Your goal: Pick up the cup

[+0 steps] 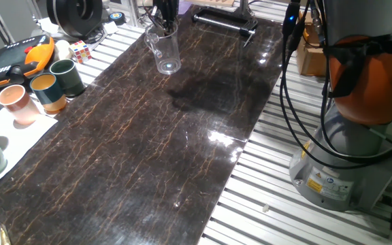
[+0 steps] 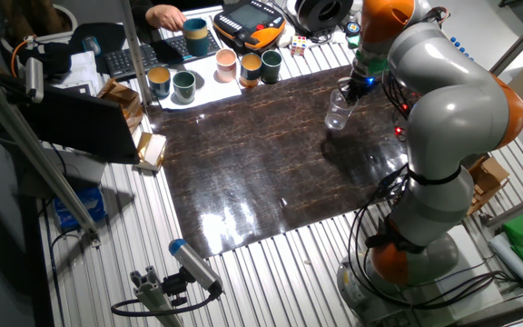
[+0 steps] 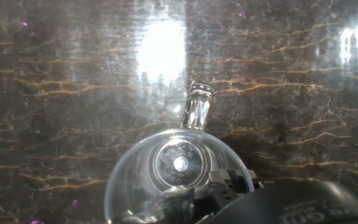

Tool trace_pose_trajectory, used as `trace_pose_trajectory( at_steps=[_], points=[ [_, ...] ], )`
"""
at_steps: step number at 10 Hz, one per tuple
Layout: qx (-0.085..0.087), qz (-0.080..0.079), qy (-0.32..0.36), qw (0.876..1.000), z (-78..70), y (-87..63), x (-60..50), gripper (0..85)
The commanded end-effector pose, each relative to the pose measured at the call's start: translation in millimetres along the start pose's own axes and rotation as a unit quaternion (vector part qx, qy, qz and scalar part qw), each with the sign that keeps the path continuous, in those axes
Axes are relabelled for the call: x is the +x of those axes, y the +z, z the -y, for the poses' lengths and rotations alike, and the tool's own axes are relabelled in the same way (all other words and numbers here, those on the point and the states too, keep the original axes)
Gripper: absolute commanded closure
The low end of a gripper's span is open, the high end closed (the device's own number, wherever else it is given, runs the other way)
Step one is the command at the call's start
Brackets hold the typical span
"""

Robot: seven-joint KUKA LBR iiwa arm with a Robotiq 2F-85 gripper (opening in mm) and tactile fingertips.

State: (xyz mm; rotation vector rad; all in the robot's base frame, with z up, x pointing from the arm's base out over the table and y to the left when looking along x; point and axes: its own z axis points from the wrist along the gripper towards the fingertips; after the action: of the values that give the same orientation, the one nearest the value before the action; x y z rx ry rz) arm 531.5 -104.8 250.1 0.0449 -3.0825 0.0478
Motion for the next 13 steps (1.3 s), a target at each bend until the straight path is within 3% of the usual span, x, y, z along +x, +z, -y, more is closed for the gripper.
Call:
trace_pose_trajectory(
  at_steps=[1,13],
  points=[
    [-0.002,0.000,-0.001,1.000,-0.8,0.0,0.1,84.3],
    [-0.005,-0.008,-0.002,1.000,0.0,1.0,0.7,84.3]
  ],
)
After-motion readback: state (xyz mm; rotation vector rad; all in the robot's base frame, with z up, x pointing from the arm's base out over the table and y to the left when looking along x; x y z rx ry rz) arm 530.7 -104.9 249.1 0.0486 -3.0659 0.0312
